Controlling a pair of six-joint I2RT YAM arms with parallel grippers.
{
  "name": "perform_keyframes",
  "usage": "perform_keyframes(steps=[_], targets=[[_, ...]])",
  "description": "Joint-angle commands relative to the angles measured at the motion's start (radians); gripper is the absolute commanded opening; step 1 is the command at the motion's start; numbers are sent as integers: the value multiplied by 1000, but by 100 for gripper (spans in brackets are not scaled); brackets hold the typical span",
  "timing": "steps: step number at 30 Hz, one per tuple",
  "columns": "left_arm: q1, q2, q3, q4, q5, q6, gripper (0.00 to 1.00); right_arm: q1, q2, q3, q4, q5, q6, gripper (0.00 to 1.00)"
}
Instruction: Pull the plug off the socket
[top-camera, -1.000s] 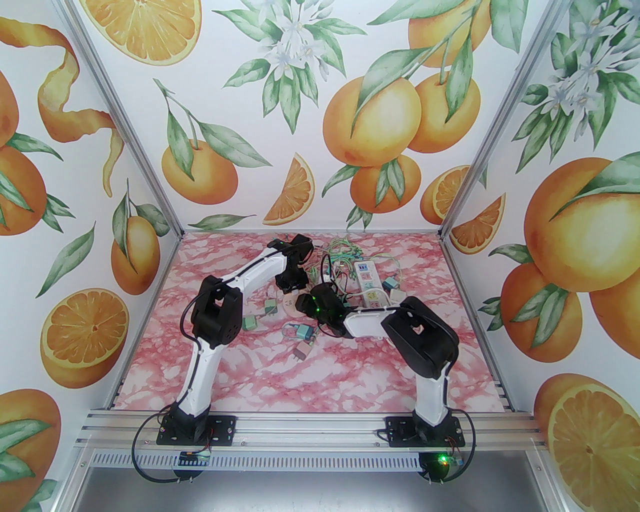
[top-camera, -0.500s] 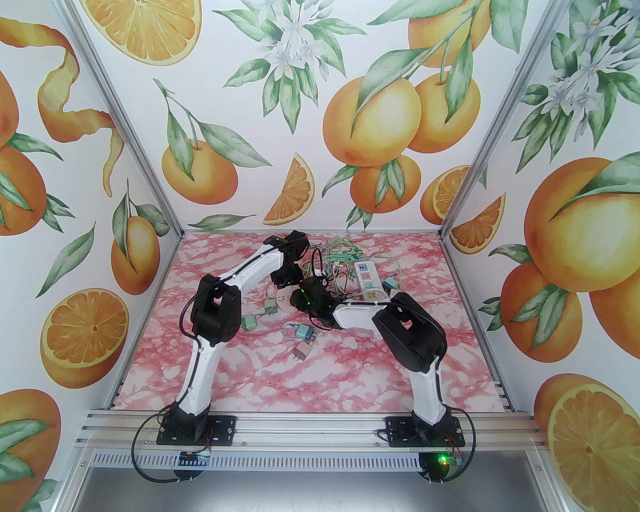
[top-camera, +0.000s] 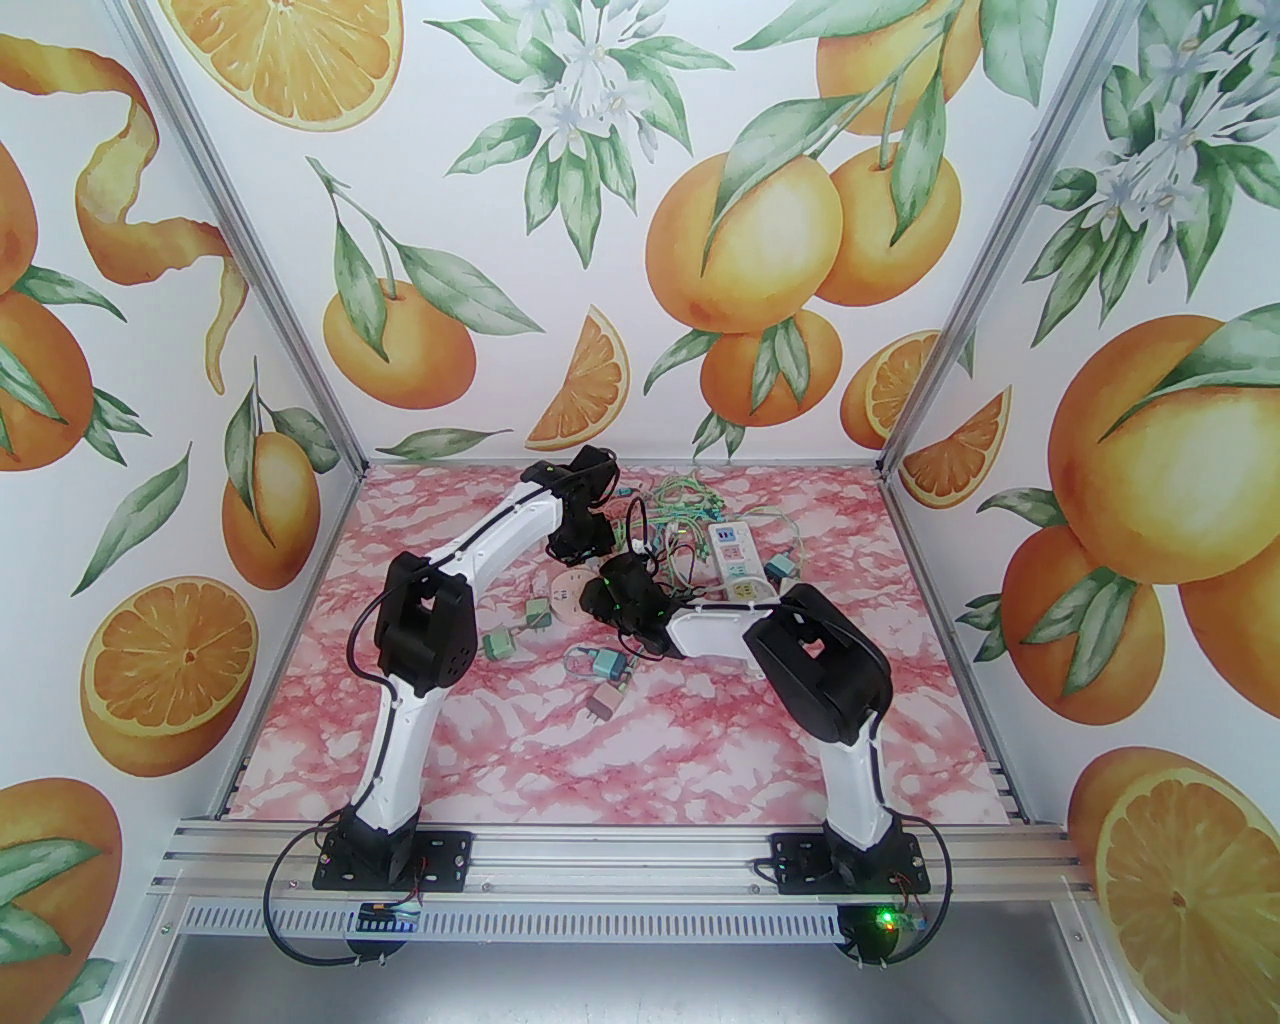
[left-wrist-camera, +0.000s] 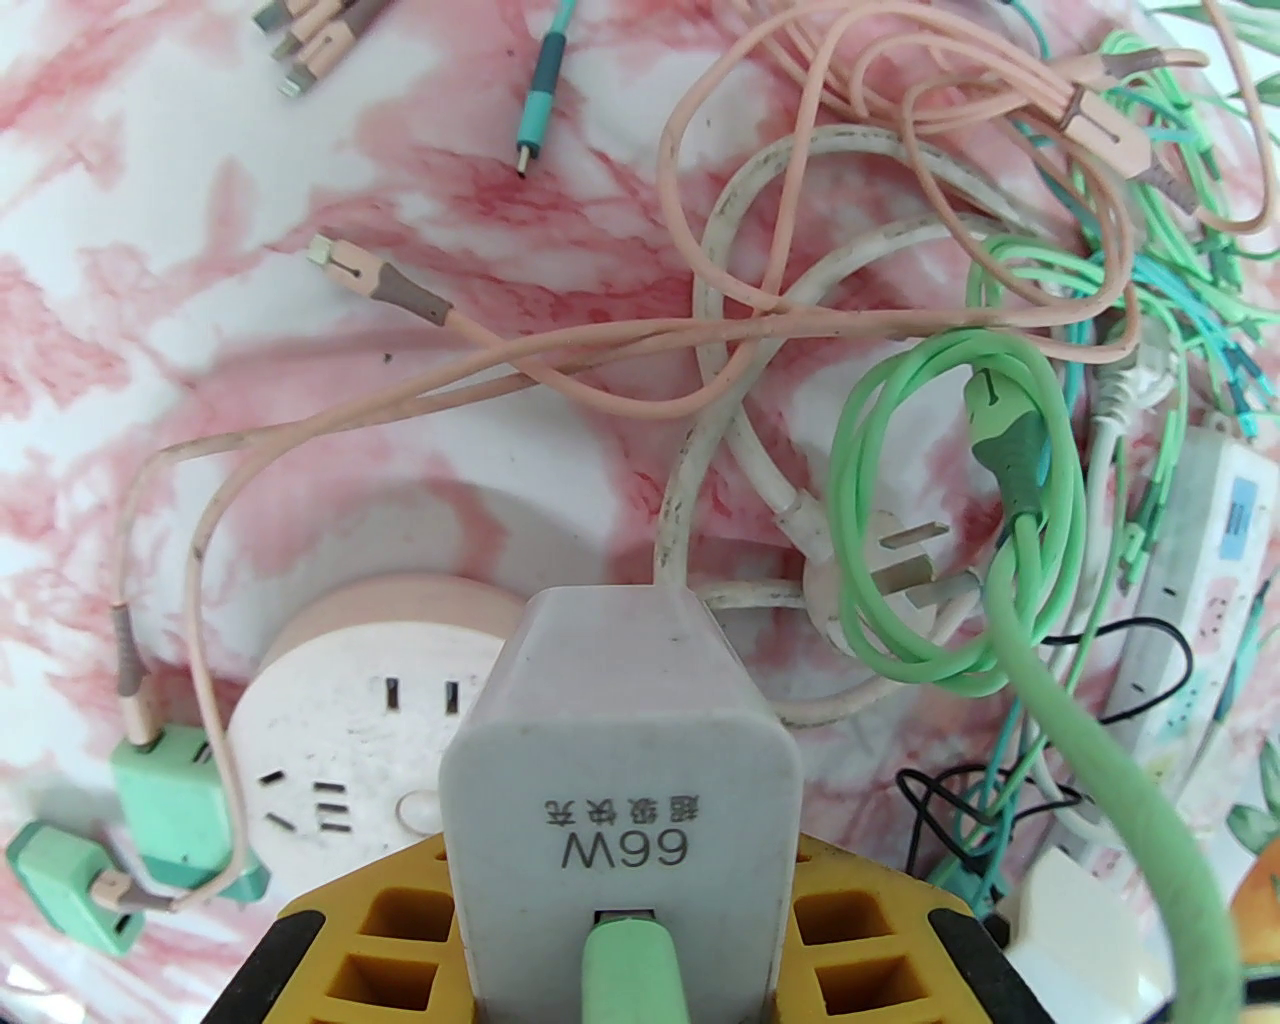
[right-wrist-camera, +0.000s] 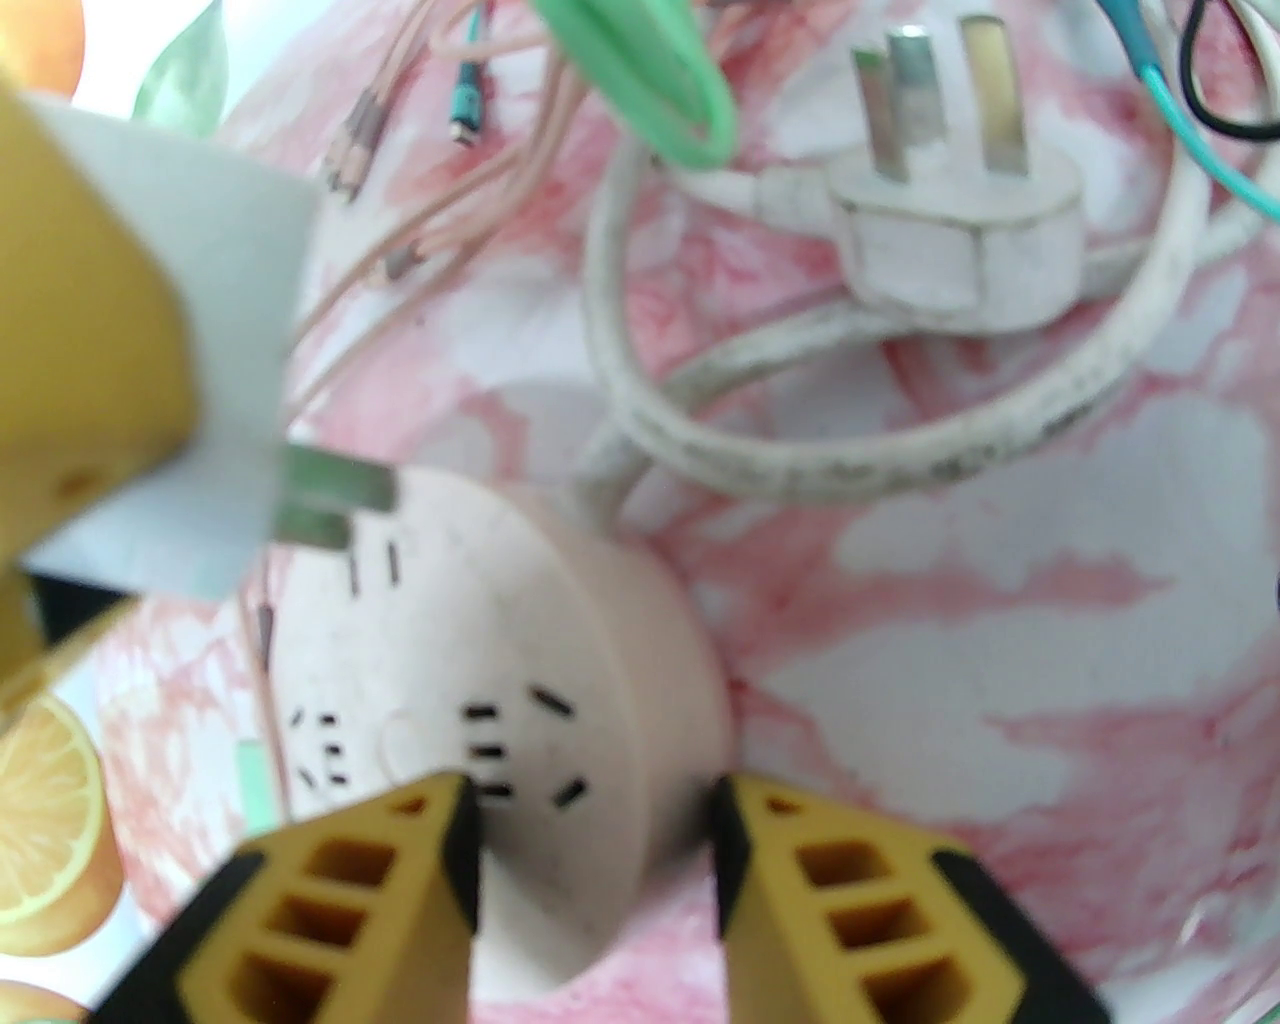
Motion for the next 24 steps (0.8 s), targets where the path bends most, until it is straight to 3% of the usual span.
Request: perform_keyframes(steps=[1,9,15,17,24], targets=[[23,-87,15,-3,-37,32,0,-4,-1,-67,-164,-65,-38,47],[84,-123,16,-8,-39,102,0,-39,-188,-54,-115,-81,-147,62],[163,-168,-71,9,-42,177,0,-50,-299,-17,-180,-66,-209,82],[189,-182,-100,10,-51,206,0,-56,-331,-12,-198,-62,-221,99],[273,-194,-178,-7,-132,344,0,-82,-428,-42,-257,-15,-236,100]])
